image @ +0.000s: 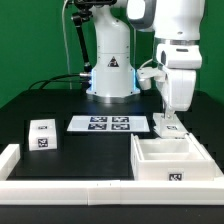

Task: Assemble cabinet

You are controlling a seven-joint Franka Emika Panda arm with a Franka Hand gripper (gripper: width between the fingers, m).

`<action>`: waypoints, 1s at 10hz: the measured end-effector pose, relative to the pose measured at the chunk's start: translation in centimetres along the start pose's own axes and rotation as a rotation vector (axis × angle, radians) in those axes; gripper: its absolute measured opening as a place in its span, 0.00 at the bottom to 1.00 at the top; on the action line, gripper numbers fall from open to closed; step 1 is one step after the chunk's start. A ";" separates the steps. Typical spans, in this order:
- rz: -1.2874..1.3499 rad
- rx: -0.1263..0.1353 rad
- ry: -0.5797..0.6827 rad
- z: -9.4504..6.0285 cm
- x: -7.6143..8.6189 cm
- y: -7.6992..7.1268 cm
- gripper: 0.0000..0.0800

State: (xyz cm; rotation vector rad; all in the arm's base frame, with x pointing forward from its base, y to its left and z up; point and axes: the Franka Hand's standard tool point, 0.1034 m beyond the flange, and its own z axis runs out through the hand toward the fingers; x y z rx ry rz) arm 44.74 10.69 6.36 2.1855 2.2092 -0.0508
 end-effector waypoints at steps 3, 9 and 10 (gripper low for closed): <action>0.001 -0.004 -0.002 -0.3 -0.1 0.5 0.09; 0.001 -0.004 0.001 -0.1 0.0 0.7 0.09; 0.001 -0.004 0.001 -0.1 0.0 0.7 0.09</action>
Offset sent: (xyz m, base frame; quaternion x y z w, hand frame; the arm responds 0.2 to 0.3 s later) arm 0.0117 0.0017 0.0039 -0.0034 -0.0060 0.0046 1.0000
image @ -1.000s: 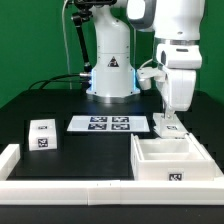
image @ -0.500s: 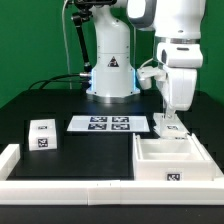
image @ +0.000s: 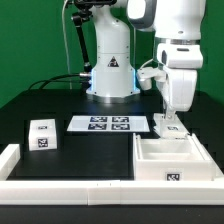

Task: Assemble cabinet

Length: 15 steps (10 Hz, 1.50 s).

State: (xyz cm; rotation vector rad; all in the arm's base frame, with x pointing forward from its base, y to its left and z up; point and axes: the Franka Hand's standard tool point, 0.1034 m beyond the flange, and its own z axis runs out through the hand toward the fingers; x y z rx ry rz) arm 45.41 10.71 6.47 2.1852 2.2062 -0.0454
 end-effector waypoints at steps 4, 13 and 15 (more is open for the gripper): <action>0.052 -0.001 -0.002 -0.2 0.6 0.2 0.09; 0.064 0.007 -0.003 0.1 0.8 0.4 0.09; 0.064 0.007 -0.003 0.1 0.8 0.4 0.09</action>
Offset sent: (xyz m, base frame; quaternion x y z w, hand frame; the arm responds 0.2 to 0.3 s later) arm 0.0105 0.0063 0.0032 0.0014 -0.0226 0.0452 0.9987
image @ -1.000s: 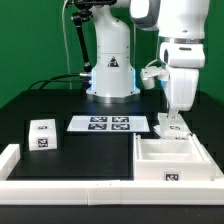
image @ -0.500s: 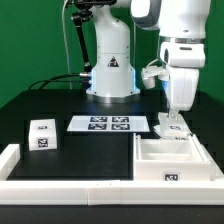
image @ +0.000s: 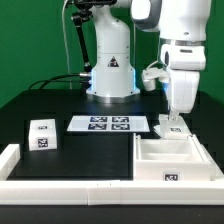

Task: Assemble cabinet

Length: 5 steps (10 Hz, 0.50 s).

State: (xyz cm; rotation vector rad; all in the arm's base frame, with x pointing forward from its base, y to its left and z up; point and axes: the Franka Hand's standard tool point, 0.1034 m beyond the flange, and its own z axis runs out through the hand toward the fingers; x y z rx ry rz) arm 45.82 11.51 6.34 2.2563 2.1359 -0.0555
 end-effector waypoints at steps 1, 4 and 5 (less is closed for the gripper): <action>0.000 0.000 0.000 0.0 0.0 0.0 0.09; 0.003 -0.002 -0.005 -0.4 0.1 0.8 0.09; 0.004 -0.002 -0.004 -0.3 0.1 1.0 0.09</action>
Offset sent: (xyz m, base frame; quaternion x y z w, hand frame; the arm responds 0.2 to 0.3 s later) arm 0.0164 0.0034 0.0056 -0.0017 -0.0132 0.0117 0.9998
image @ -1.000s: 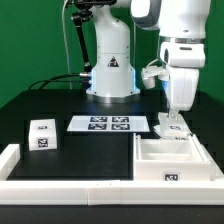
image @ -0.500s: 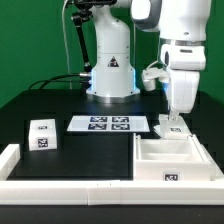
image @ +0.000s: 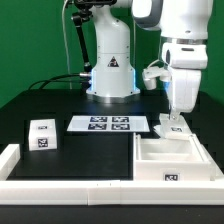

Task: Assemble cabinet

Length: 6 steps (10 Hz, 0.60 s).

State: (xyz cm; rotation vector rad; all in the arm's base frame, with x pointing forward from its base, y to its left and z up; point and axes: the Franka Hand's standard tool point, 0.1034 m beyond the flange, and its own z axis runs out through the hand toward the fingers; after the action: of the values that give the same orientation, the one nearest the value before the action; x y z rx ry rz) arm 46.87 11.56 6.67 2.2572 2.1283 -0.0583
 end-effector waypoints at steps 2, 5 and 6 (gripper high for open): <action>0.000 0.002 0.000 0.1 0.0 0.0 0.09; 0.000 0.003 0.000 0.2 0.0 0.0 0.09; 0.003 0.005 0.003 0.5 0.0 0.4 0.09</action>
Offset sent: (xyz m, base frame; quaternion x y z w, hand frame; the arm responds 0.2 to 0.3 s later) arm 0.0000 0.0000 0.0000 0.0000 0.0000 0.0000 1.0000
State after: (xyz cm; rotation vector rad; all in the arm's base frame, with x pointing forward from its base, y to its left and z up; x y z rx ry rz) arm 47.29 11.51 6.19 2.2643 2.1292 -0.0603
